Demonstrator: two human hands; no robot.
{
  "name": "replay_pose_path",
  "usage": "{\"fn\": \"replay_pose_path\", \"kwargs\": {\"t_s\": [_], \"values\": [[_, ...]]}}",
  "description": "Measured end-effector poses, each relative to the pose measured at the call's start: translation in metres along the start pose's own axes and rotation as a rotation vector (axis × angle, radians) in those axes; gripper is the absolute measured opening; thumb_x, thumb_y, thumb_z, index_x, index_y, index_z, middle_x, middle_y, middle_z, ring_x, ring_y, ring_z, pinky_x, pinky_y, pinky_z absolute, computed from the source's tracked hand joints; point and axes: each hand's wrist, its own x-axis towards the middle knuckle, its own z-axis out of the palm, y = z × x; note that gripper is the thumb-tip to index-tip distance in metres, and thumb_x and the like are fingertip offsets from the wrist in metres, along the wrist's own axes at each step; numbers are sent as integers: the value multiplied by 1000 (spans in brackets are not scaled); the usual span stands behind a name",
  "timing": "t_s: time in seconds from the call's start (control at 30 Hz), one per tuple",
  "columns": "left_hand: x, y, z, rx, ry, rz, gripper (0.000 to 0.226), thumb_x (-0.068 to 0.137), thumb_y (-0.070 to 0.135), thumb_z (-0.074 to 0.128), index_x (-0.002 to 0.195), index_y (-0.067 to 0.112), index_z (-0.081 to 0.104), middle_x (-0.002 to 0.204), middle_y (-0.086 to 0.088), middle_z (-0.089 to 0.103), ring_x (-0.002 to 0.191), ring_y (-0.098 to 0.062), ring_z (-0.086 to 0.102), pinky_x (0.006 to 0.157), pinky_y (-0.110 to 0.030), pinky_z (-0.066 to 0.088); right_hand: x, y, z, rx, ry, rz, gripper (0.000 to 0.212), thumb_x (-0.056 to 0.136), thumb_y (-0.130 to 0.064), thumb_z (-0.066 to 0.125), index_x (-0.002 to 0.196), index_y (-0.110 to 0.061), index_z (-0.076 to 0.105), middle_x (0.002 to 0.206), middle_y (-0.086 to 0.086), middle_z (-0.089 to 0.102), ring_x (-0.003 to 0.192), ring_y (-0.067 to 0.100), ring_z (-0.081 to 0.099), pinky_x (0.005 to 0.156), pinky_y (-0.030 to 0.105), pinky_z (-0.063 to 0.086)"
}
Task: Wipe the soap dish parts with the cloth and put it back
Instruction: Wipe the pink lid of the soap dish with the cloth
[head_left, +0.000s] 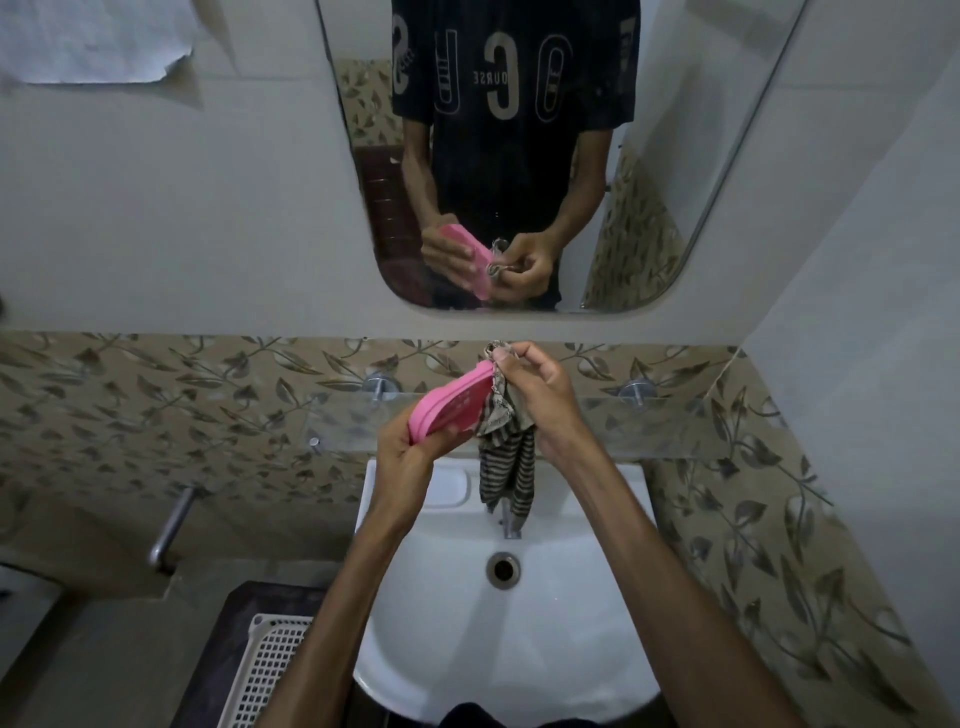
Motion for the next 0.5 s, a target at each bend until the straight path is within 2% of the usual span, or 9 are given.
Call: {"fn": "replay_pose_path", "kwargs": {"t_s": [0.07,0.17,0.2,0.27,0.3,0.37,0.43,0.5], "values": [[4,10,-6,145,-80,-31,47,76,13,69,108,46,76,93,17,80,86,-5,71,78,-27,57,-2,-1,-2,-39,19,-66,16,100,-21,72,85,-27,74,88,1,80,76,15,74,70,28,62],[15,20,-11,373,-169,-76,50,74,17,64,84,65,74,70,20,71,69,-12,61,69,-44,58,-8,-4,0,-183,16,-224,10,99,-16,73,90,-19,73,85,-4,78,79,10,73,74,25,61],[19,23,-13,452,-205,-81,42,73,22,64,80,62,74,65,16,67,65,-13,57,65,-42,56,-10,-5,1,-236,8,-285,7,99,-14,74,92,-14,73,86,-3,78,81,9,72,76,25,60],[27,26,-14,538,-308,-122,16,71,32,63,82,36,74,61,9,58,58,-11,49,60,-35,44,-16,-7,6,-326,-6,-388,9,97,-11,75,95,-3,72,89,7,76,83,13,71,79,28,58],[30,26,-12,550,-351,-151,19,70,34,61,83,24,70,62,8,54,56,-11,46,60,-34,40,-19,-9,8,-358,-15,-424,11,96,-11,75,95,-1,72,89,10,75,83,14,70,79,29,58],[35,29,-8,557,-362,-197,24,71,33,58,86,18,67,67,5,60,60,-12,50,61,-36,43,-24,-8,13,-431,-47,-463,9,95,-13,77,94,-6,73,87,5,73,82,11,68,76,25,56],[36,28,-1,565,-300,-188,32,75,33,54,96,14,68,80,-5,72,71,-21,64,69,-43,56,-28,-3,20,-514,-76,-478,7,93,-18,79,93,-12,74,88,-3,72,83,10,68,76,25,56],[31,22,5,611,-197,-128,32,80,31,50,100,13,67,83,-8,74,77,-26,71,68,-43,58,-30,2,24,-528,-31,-534,9,90,-18,82,92,-12,76,92,-1,72,87,13,68,80,29,57]]}}
